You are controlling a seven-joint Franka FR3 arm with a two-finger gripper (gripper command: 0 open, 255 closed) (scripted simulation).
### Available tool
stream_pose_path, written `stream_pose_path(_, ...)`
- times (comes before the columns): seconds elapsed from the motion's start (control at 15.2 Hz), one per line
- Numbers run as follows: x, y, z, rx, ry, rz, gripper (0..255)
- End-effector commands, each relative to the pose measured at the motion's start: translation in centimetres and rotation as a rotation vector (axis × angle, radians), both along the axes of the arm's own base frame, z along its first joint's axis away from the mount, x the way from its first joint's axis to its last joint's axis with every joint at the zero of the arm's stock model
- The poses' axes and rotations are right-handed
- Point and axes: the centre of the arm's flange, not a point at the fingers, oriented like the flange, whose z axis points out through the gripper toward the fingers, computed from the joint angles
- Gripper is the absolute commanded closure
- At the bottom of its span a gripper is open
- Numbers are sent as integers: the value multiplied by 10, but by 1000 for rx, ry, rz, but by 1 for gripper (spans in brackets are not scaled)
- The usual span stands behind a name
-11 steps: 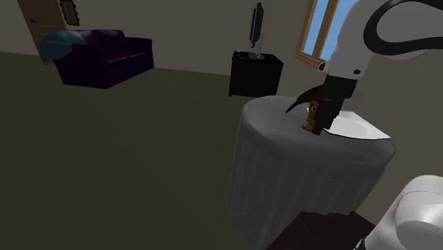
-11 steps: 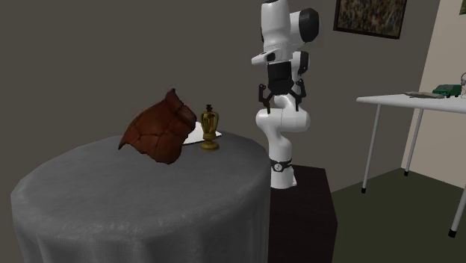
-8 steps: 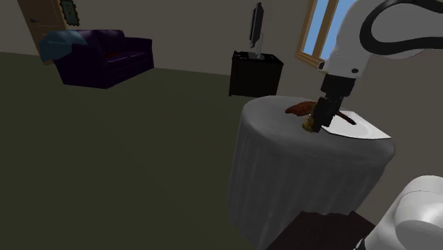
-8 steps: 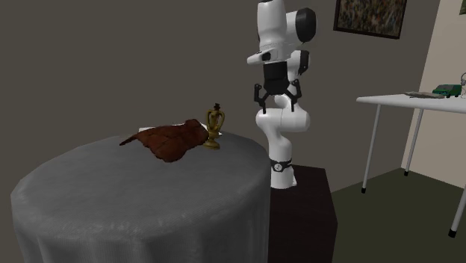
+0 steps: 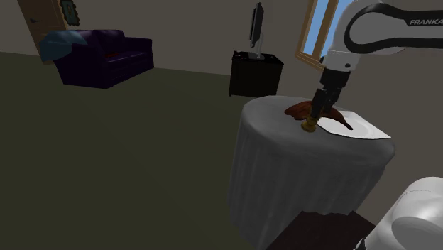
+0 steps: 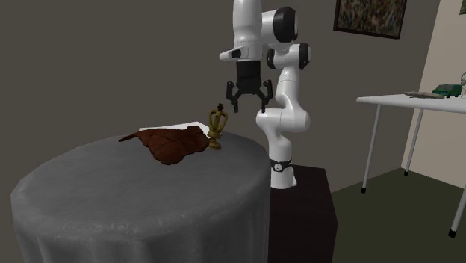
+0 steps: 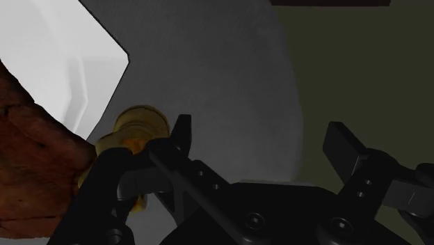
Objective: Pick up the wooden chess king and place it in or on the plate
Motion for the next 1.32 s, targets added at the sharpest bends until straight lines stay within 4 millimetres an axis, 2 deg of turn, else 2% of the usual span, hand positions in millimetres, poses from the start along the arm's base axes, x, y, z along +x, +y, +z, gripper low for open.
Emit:
stream_pose_path(0.0,9,-23,4,-24,-6,-16,0)
stream_pose_path(0.46,38,-93,16,-99,-29,-70,0)
stream_pose_path(0.92,38,-96,-21,-99,-29,-70,0)
stream_pose_path(1.25,38,-96,-24,-99,-29,-70,0)
